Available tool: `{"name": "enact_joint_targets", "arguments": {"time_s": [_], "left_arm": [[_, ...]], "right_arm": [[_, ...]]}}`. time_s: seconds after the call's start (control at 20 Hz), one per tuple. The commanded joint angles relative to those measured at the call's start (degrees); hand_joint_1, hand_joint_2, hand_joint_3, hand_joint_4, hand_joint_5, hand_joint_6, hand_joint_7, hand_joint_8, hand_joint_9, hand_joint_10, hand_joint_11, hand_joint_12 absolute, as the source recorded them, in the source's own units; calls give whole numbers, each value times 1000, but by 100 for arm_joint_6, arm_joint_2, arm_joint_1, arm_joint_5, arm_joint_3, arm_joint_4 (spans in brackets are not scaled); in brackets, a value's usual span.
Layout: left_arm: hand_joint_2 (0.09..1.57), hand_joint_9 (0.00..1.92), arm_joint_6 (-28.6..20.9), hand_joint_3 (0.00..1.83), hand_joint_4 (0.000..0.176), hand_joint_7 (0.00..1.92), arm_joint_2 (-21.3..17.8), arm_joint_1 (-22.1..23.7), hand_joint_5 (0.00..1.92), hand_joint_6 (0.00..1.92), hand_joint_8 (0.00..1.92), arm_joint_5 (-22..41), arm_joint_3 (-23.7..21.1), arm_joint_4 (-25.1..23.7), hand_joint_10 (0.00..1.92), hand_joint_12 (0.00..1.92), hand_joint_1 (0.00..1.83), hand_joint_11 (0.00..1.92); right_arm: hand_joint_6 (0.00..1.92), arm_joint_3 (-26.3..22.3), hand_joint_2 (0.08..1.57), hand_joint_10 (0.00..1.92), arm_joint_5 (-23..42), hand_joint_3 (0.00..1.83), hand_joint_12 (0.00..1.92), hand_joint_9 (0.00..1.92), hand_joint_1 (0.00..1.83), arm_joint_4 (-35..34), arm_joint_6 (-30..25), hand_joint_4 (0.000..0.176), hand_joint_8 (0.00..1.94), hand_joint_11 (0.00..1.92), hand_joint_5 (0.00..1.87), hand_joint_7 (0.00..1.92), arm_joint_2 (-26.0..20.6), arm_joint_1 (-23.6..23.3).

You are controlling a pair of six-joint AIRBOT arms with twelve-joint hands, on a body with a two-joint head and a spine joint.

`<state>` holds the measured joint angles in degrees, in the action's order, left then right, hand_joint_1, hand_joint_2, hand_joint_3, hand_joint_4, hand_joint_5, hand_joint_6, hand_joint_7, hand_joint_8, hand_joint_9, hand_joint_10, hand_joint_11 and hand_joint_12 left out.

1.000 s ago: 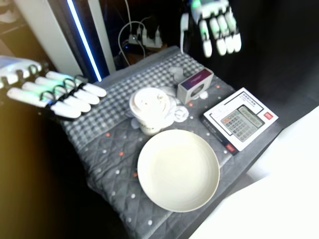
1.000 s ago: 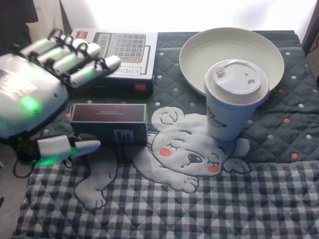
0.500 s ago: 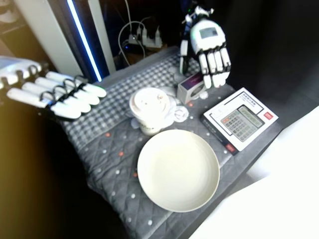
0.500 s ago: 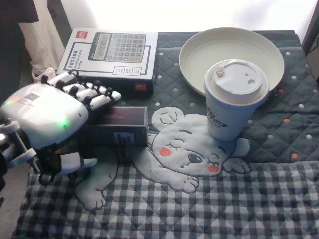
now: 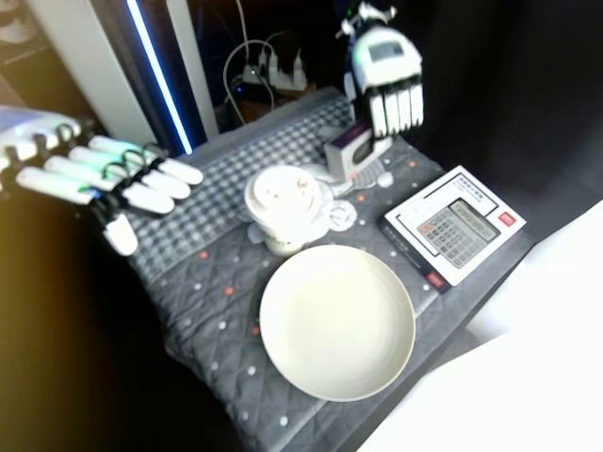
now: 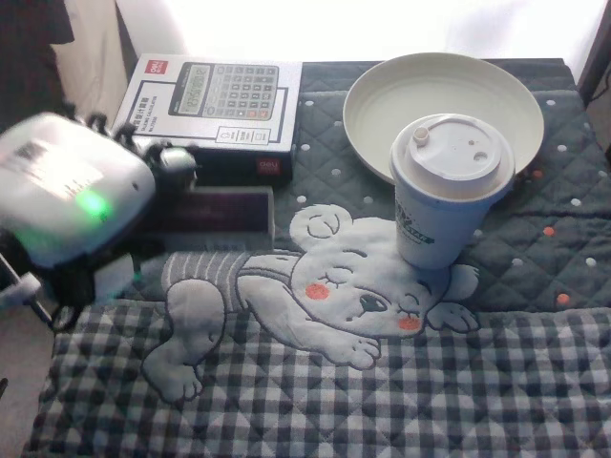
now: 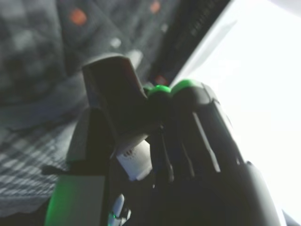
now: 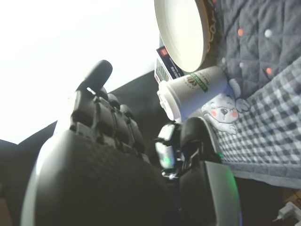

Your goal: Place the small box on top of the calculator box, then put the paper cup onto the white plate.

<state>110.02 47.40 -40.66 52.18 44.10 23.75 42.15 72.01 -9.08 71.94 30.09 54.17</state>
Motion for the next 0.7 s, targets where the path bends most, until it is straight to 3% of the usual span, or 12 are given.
{"name": "enact_joint_targets", "arguments": {"time_s": [0.0,0.1,0.2,0.25,0.35,0.4,0.45,0.5,0.55,0.6,0.65], "left_arm": [[1269,771,59,0,0,782,-40,103,643,1239,1590,811,21,-167,1720,1921,1191,769],[1244,738,59,0,0,810,9,362,696,1207,1518,760,180,-4,1610,1917,1200,705],[1234,657,58,0,0,806,190,783,726,1199,1485,425,515,288,1485,1847,1189,541],[1220,727,56,0,0,808,268,986,715,1176,1407,260,652,341,1523,1777,1313,528],[1200,770,57,0,0,843,393,1397,740,1168,1314,-61,876,357,1477,1690,1344,554],[1201,800,56,0,0,817,509,1648,740,1132,1328,-300,1064,490,1508,1723,1346,639],[1216,771,56,4,0,829,638,1859,743,1179,1409,-544,1257,604,1438,1739,1223,678],[1219,777,56,1,0,831,809,2031,750,1177,1429,-784,1486,800,1411,1743,1198,700],[1214,782,56,0,0,850,955,2100,757,1174,1400,-961,1708,1024,1403,1777,1195,691],[1220,795,56,1,0,840,1105,2153,737,1216,1397,-1076,1897,1199,1398,1770,1184,719],[1218,850,56,0,0,866,1236,2205,721,1228,1371,-1233,2101,1380,1416,1782,1195,777]], "right_arm": [[0,10,1335,0,683,0,1133,0,624,-89,39,0,0,0,0,0,-36,-42],[0,12,1331,0,675,0,1135,0,639,-88,39,0,0,0,0,0,-29,-42],[0,22,1342,0,660,1,790,0,563,-84,39,0,0,0,0,0,-13,-42],[0,35,1348,0,620,3,747,0,566,-76,39,0,0,0,0,0,6,-42],[0,56,1348,0,562,0,1093,0,560,-70,39,0,0,0,0,0,39,-42],[0,57,1345,0,546,0,1197,0,558,-70,39,0,0,0,0,0,42,-42],[0,60,1337,0,531,0,1213,0,597,-65,39,0,0,0,0,0,48,-42],[0,68,1331,0,527,0,1051,0,610,-60,39,0,0,0,0,0,70,-42],[0,84,1332,0,526,1,491,0,596,-60,39,0,0,0,0,0,98,-43],[0,93,1340,0,514,3,97,0,576,-59,39,0,0,0,0,0,110,-43],[0,107,1345,0,497,5,19,0,559,-53,39,0,0,0,0,0,127,-43]]}}
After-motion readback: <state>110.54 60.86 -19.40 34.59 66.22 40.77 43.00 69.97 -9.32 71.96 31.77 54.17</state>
